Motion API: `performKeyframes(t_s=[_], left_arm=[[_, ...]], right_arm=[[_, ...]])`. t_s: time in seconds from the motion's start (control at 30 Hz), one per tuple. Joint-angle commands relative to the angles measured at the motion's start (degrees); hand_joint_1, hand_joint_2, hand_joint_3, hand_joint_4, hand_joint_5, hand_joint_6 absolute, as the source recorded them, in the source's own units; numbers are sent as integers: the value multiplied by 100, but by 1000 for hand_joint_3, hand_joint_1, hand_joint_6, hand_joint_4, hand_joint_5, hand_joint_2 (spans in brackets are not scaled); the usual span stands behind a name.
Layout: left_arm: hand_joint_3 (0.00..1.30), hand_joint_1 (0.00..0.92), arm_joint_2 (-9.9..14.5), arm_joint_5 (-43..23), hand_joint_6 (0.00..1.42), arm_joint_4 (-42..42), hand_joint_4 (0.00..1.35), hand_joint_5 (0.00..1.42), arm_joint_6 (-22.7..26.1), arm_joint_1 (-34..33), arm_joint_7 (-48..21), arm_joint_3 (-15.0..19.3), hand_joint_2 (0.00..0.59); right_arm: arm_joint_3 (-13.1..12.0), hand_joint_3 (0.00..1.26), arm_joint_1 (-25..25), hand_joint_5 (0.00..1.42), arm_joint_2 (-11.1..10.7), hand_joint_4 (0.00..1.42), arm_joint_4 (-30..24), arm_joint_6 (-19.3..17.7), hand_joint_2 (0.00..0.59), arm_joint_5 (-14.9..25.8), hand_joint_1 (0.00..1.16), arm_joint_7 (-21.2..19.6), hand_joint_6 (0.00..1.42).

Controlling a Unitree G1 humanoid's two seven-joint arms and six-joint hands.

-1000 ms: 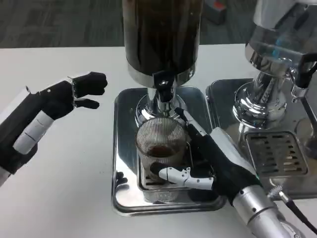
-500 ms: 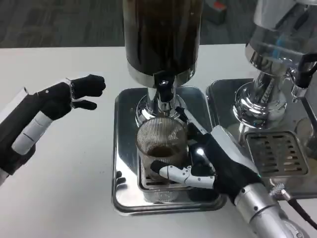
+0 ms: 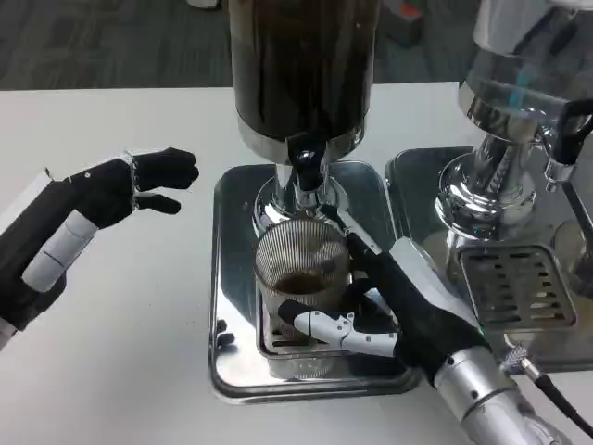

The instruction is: Grasp the cup under the faucet to collect the drink, then remove the cup.

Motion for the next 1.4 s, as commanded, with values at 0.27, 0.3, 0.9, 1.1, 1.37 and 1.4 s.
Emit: performKeyframes(t_s=[0.27,0.3,0.9,1.1,1.37,1.4], left_arm=[[339,0,46,109,406,-36,313,265,97,172,21,-2,110],[339,0,48,109,407,-47,313,265,103,183,21,-2,110],[339,0,75,131,432,-144,328,290,165,317,62,18,122],[339,0,81,140,432,-160,333,291,182,341,77,22,123],[339,0,88,145,444,-189,338,293,191,369,89,18,128],[339,0,89,148,444,-195,339,295,190,372,89,15,128]], right_arm=[[213,149,145,383,109,240,237,-327,185,-82,538,-467,659],[231,159,159,395,116,244,233,-327,188,-111,542,-515,677],[456,243,430,526,446,363,231,-393,183,-530,564,-1420,916],[511,264,439,550,512,383,251,-380,187,-610,560,-1542,957],[560,279,451,570,563,410,267,-326,192,-714,533,-1649,986],[568,279,457,571,574,410,264,-312,192,-733,531,-1666,987]])
